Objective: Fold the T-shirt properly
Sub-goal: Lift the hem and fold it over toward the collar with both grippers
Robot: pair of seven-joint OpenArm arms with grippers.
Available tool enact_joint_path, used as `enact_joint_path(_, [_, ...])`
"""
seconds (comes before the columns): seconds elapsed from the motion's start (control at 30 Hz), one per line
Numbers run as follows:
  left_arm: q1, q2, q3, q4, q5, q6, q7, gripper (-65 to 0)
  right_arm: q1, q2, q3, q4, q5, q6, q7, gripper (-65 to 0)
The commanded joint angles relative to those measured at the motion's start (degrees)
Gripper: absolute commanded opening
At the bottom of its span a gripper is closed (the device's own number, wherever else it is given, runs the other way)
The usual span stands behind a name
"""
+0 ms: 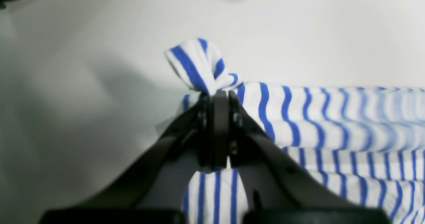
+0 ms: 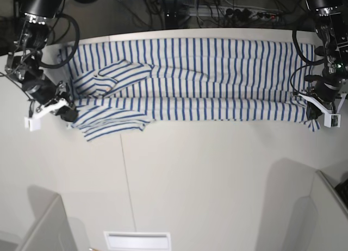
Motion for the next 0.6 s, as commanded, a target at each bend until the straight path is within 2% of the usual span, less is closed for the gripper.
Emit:
enact_joint_path(0.0, [0.3,-1.2,-0.6,1.2,0.1,0.5,-1.3,-65.0,0.5,0.6,0.4,2.2,1.1,0.5,1.1,-65.0])
enact_joint_path(0.2, [2.7,-1.1,-0.6,1.7,0.1,0.5,-1.3,-65.0,-4.5,0.6,0.4,5.8,1.1,0.5,1.4,-65.0])
enact_joint_path(0.37, [4.4,-1.1,-4.5,2.1,0.1,0.4,-1.3,-65.0,-7.8,0.6,0.4,7.7,1.1,0.5,1.4,-65.0])
enact_joint_path(0.57, [7.6,-1.2,-4.4,4.2,0.1,0.4,-1.3,-65.0,-11.8,0.6,0.5,9.9,1.2,0.5,1.5,-65.0])
